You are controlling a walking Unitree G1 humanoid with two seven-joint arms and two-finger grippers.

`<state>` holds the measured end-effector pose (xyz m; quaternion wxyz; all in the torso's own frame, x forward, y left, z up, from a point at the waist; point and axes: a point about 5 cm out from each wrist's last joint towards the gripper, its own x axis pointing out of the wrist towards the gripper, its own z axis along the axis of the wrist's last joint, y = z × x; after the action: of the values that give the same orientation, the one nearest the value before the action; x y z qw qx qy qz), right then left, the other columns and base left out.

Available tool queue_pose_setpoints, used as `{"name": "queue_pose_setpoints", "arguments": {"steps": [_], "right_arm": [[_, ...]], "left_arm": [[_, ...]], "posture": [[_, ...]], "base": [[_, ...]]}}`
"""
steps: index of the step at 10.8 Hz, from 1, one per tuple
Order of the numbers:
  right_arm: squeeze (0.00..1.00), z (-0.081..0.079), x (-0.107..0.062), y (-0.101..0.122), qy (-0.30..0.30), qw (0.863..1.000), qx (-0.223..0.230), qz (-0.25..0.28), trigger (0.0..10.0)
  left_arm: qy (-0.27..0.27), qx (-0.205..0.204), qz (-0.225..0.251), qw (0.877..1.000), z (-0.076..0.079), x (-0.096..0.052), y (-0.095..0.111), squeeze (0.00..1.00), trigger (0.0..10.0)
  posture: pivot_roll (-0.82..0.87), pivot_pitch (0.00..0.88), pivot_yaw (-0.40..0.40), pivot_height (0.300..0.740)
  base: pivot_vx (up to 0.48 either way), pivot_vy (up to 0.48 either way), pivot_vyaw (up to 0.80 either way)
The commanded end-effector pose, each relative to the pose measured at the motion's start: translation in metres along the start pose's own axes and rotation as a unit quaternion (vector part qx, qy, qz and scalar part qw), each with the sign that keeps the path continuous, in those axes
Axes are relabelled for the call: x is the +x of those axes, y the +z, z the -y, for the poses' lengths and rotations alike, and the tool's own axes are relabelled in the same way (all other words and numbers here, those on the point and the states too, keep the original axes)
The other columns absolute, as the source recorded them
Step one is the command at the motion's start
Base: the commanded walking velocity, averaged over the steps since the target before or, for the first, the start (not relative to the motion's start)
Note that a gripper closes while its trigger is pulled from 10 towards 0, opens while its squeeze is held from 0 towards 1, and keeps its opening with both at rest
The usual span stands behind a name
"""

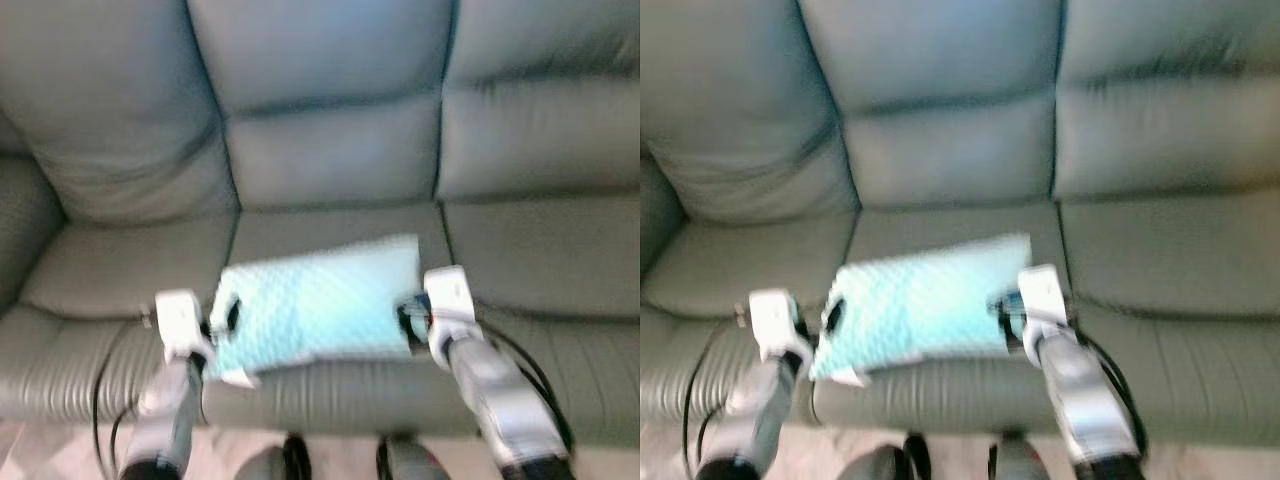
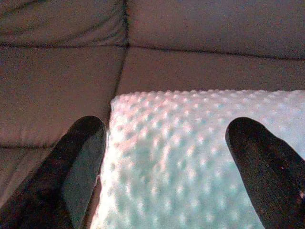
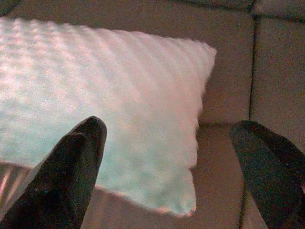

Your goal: Move the pillow to the sofa

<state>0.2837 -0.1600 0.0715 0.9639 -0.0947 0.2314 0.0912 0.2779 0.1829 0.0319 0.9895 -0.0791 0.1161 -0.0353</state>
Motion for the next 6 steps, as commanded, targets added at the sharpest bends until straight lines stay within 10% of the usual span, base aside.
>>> {"name": "queue_pose_setpoints", "arguments": {"steps": [1, 4, 5, 6], "right_arm": [[1.0, -0.006, -0.008, -0.005, 0.026, 0.999, 0.008, -0.019, 10.0], [1.0, -0.001, -0.027, -0.011, 0.04, 0.998, 0.039, -0.04, 10.0], [1.0, -0.002, -0.018, 0.0, 0.042, 0.998, 0.055, -0.011, 10.0], [1.0, 0.0, -0.004, 0.006, 0.036, 0.997, 0.065, 0.004, 10.0]], "left_arm": [[-0.007, -0.006, 0.0, 1.0, -0.004, -0.009, 0.003, 1.0, 10.0], [-0.015, 0.037, -0.019, 0.999, -0.009, -0.041, 0.0, 1.0, 10.0], [-0.002, 0.047, -0.037, 0.998, -0.013, -0.042, -0.005, 0.83, 10.0], [0.01, 0.074, -0.046, 0.996, -0.016, -0.037, -0.006, 0.0, 10.0]], "posture": [[-0.27, 0.099, 0.148, 0.74], [-0.27, 0.1, 0.155, 0.74], [-0.26, 0.101, 0.155, 0.74], [-0.25, 0.101, 0.154, 0.74]], "base": [[0.0, 0.0, 0.0], [0.0, 0.0, 0.0], [0.0, 0.0, 0.0], [0.0, 0.0, 0.0]]}}
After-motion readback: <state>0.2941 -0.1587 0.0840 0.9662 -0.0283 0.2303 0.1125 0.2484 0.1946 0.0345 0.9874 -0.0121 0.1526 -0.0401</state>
